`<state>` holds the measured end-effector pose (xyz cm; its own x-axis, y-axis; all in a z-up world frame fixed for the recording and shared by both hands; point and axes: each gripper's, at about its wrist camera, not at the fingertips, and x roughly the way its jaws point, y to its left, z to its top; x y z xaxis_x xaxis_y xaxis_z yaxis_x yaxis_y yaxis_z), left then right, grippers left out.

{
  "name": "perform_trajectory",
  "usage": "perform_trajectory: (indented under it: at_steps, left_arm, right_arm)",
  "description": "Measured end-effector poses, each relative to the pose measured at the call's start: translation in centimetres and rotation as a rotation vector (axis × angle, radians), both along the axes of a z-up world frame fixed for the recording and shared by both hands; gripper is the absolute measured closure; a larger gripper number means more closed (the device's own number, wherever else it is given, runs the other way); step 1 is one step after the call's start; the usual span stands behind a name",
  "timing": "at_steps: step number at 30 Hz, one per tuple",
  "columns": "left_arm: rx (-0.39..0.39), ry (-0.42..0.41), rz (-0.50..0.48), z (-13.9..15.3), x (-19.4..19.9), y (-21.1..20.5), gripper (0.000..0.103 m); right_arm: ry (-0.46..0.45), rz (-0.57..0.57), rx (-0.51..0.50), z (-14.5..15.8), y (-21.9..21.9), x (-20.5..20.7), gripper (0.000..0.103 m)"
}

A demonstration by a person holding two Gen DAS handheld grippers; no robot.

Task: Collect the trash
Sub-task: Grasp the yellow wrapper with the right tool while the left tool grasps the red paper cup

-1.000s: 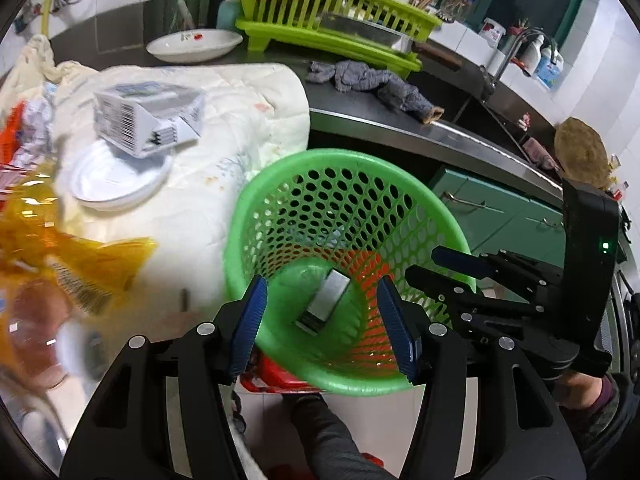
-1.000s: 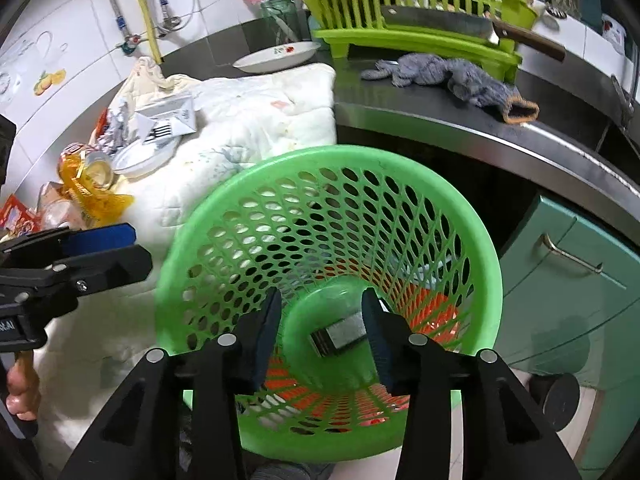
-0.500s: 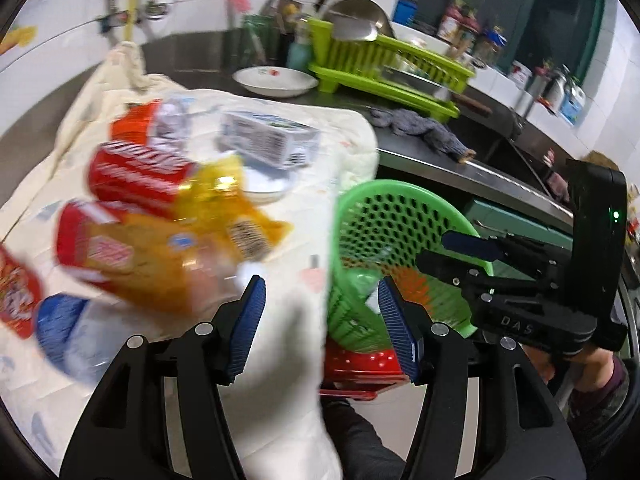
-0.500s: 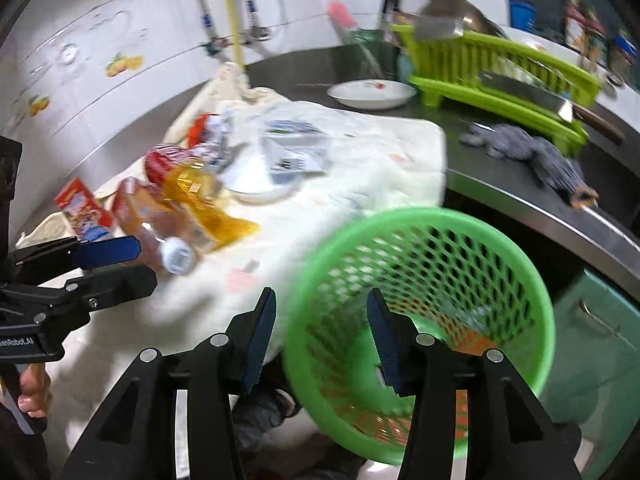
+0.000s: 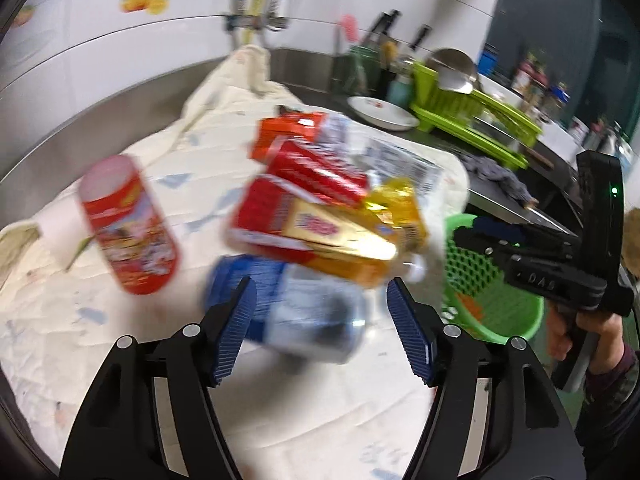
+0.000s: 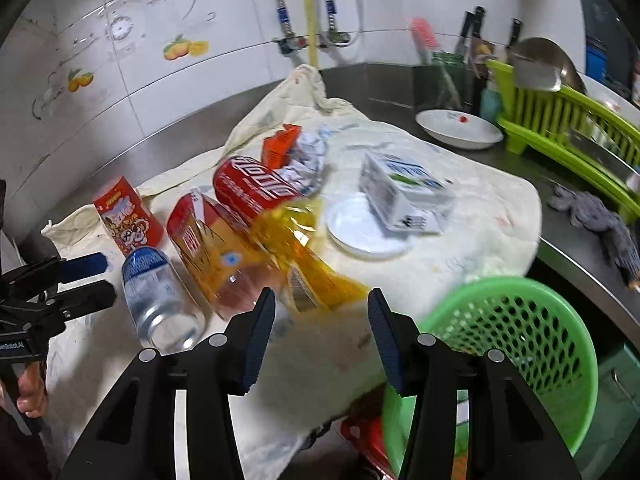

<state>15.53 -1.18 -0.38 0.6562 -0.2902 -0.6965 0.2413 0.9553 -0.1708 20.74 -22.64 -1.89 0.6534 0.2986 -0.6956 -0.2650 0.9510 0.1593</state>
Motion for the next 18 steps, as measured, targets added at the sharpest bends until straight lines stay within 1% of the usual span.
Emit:
perform_trajectory:
  at_steps: [7, 14, 18]
  left_arm:
    - [0.005, 0.0, 0.123, -0.3, 0.2, 5.1, 0.033]
    - [0.018, 0.011, 0.204, -1.1, 0.6, 8.3, 0.032]
    - [0.028, 0.015, 0.24, -1.7, 1.3, 9.3, 0.032]
  right_arm:
    - [0.003, 0.033, -0.025, -0.4, 1.9, 2.8, 0.056]
    - [0.021, 0.034, -0.034, -1.4, 2.7, 5.1, 0.056]
    - [0.032, 0.031, -0.029, -1.9, 2.8, 6.0, 0.056]
